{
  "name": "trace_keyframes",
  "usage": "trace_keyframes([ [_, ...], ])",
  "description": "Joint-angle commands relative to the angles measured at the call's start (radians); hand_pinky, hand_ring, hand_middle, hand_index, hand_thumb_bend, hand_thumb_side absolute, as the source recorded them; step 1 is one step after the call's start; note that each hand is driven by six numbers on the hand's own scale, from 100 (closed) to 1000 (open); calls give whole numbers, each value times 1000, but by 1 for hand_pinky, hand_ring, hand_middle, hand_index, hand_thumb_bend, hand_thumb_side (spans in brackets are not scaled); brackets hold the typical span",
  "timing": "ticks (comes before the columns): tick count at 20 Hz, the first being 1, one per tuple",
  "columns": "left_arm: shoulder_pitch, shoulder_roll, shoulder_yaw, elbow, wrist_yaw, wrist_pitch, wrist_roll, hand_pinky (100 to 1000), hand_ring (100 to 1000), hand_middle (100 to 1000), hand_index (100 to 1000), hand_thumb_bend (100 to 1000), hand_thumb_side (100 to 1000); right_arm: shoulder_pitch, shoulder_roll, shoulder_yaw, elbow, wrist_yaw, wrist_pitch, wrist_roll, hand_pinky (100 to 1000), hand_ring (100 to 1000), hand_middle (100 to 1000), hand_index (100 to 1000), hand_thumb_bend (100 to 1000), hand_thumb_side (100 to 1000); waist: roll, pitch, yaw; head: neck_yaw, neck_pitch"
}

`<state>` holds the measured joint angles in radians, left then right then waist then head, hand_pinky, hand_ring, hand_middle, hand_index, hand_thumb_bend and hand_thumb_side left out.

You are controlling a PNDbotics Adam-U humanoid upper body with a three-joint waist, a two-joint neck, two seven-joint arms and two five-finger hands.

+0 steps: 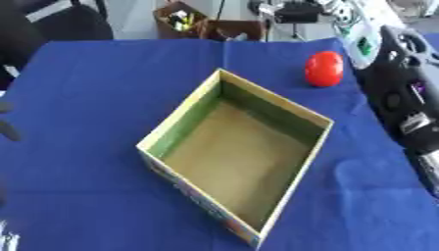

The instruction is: Pick up objects on the table and place them in the box.

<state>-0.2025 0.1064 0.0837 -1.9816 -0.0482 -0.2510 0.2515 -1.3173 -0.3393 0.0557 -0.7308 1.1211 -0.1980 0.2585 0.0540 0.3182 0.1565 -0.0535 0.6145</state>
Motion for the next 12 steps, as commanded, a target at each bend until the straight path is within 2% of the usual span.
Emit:
trace_keyframes([
  [1,-6,19,-5,-18,1,-1,-3,280,543,589,712,100,934,-32,-21,-13,15,53,-6,1,829,836,843,899,426,1000,0,-18,-1,3,-7],
  [5,-4,19,-4,-18,0,1,-2,280,543,589,712,100,933,-28,-27,-33,34,115,-10,31,832,842,848,907,438,1000,2,-18,-4,6,-7],
  [12,-2,18,-3,-18,-2,2,-1,279,543,589,711,100,933,-23,-39,-86,45,199,-31,97,829,843,842,919,526,1000,5,-19,-12,13,-3],
])
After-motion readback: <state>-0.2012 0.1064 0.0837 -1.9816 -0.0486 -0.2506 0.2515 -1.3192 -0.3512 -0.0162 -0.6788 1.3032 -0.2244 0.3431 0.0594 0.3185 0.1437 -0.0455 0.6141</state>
